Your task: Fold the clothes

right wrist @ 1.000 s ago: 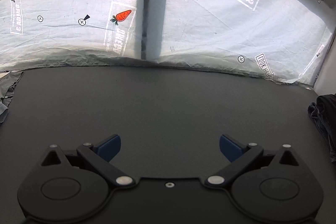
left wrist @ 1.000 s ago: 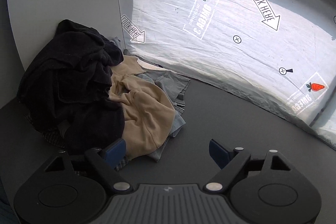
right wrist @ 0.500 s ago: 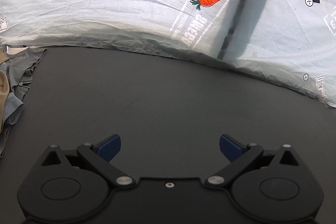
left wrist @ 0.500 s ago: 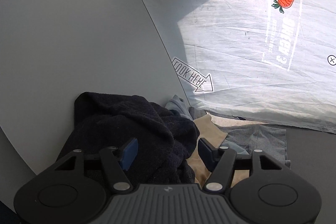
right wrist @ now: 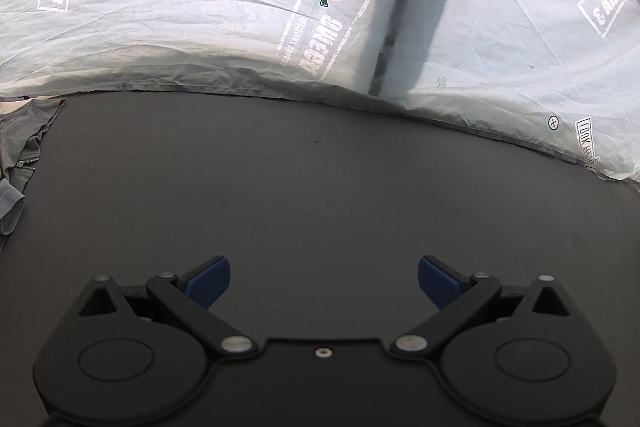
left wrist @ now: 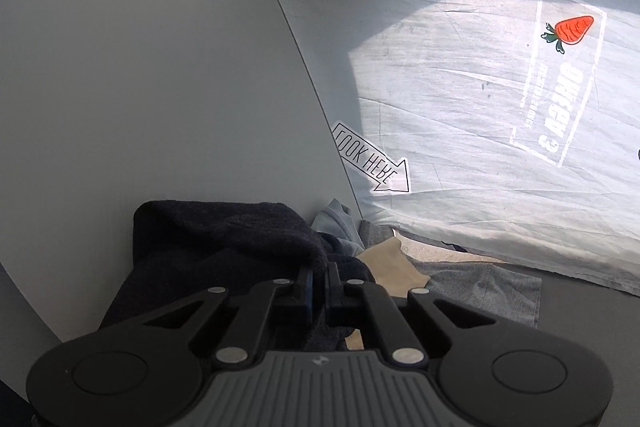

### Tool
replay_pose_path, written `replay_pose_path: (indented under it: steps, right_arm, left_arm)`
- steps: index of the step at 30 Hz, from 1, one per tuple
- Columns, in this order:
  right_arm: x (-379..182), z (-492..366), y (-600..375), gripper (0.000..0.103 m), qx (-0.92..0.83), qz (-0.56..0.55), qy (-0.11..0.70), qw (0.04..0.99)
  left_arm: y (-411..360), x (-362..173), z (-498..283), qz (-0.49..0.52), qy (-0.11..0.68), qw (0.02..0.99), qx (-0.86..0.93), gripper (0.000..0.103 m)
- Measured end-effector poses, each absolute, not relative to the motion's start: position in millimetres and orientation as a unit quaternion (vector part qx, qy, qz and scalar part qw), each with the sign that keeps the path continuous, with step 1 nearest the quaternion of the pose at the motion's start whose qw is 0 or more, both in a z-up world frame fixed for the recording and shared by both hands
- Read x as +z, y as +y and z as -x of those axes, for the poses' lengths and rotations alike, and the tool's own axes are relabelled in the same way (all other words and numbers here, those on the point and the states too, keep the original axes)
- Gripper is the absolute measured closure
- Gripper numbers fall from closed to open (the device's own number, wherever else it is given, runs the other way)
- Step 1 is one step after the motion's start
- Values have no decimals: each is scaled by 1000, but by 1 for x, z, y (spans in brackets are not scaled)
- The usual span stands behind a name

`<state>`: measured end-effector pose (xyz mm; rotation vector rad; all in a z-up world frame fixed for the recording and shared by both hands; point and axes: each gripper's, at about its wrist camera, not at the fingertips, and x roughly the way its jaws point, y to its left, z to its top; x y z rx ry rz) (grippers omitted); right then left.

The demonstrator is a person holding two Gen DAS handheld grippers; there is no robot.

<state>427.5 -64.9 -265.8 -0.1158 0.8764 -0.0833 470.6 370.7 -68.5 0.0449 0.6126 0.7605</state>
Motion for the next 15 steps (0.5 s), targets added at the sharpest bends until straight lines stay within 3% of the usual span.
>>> replay_pose_path:
  steps: [5, 15]
  right_arm:
    - [-252, -406, -123, 1, -60, 5, 407, 911]
    - [-189, -315, -311, 1, -160, -77, 340, 923]
  left_arm:
    - [259, -8, -427, -21, 264, 928, 260, 99]
    - [-84, 81, -356, 24, 197, 967, -162, 97]
